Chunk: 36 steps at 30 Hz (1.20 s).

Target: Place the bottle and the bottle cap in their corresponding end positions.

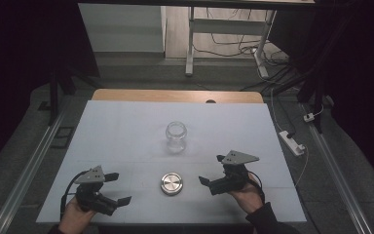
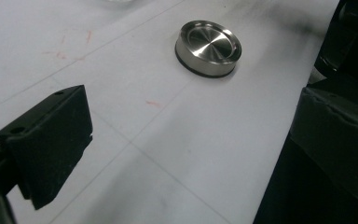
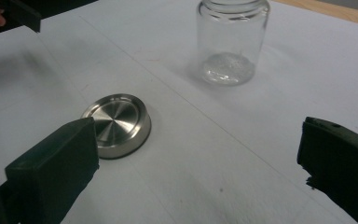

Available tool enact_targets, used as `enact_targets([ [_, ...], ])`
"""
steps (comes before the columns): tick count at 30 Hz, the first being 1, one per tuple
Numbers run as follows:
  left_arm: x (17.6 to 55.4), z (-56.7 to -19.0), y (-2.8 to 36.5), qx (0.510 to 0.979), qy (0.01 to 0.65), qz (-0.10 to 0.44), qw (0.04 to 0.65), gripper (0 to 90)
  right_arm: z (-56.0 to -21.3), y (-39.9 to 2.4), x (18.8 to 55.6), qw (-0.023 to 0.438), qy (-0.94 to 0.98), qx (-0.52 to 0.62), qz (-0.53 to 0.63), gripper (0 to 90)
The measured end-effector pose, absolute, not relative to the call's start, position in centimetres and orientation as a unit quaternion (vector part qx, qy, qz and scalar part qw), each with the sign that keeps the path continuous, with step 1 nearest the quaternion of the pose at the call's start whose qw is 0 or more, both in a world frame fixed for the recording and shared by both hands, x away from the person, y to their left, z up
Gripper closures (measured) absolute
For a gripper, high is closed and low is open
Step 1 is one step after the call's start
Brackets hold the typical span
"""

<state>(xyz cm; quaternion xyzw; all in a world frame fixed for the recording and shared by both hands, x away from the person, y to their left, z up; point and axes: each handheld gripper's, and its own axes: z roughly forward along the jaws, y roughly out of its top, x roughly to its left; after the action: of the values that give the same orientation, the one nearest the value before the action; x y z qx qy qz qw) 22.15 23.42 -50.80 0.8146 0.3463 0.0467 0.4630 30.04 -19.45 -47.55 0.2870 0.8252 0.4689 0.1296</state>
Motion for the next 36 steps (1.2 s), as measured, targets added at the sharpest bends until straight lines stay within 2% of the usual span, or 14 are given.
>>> enact_targets([
  [24,19.1,-51.5,26.8,0.801,0.402,0.078,0.436,0.0,-48.8,-26.5,26.6,0.177,0.810,0.367,0.422,0.0],
  [36,18.1,-52.1,27.9,0.801,0.433,0.088,0.404,0.0,-49.4,-28.9,24.8,0.174,0.806,0.402,0.398,0.0],
])
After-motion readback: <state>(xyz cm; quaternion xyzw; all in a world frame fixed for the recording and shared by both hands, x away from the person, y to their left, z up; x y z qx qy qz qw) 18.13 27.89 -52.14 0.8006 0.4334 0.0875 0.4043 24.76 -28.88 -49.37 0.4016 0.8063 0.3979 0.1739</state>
